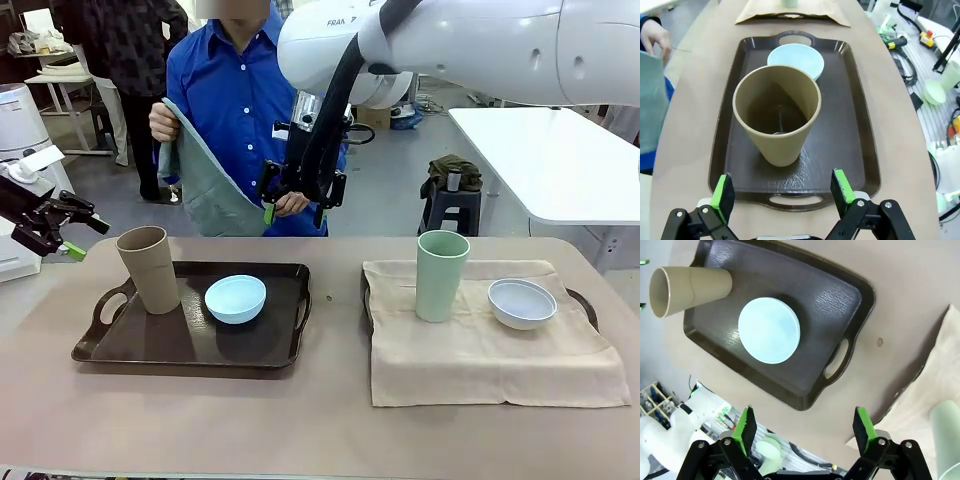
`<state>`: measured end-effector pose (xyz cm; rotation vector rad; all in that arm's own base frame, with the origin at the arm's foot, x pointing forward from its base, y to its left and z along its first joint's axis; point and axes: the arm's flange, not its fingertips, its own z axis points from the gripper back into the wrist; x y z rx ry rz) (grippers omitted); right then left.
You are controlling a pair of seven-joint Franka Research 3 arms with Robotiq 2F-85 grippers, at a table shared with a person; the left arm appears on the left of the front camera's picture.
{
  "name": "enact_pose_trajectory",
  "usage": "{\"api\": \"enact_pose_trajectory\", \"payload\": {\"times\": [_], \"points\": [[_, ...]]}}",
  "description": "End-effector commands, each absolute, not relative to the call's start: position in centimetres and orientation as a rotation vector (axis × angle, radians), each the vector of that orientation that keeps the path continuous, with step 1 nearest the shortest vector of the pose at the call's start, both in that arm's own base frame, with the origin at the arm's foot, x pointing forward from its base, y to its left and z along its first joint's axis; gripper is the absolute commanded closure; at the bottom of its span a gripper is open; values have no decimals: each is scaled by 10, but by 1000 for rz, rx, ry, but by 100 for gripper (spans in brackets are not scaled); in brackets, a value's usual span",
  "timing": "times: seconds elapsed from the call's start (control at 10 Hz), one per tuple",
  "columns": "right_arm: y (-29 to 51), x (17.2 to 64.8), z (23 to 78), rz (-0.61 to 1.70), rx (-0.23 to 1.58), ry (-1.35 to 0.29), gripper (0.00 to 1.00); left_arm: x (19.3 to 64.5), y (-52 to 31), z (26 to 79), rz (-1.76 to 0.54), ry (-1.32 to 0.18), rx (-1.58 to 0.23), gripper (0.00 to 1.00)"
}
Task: Set up a tray with a mat and arrange the tableware.
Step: Pick up the Picnic Bowl and Reusable plastic cup from the Handle tray in front of the human's position and hold them in the air.
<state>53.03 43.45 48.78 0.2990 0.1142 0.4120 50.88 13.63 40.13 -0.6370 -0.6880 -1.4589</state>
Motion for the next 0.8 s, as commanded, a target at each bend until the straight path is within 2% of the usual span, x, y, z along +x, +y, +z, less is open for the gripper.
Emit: {"api": "enact_pose_trajectory", "payload": {"times": [0.0,0.1,0.2,0.3,0.7], "points": [[434,529,482,397,294,112,0,500,134,405,-1443,-715,-626,0],[434,530,488,412,299,114,0,500,134,405,-1443,-715,-626,0],[447,533,477,186,272,109,0,507,138,405,-1457,-694,-631,0],[469,522,460,68,168,110,0,510,133,396,-1421,-738,-616,0],[497,471,440,8,43,103,0,517,128,380,-1343,-825,-583,0]]}}
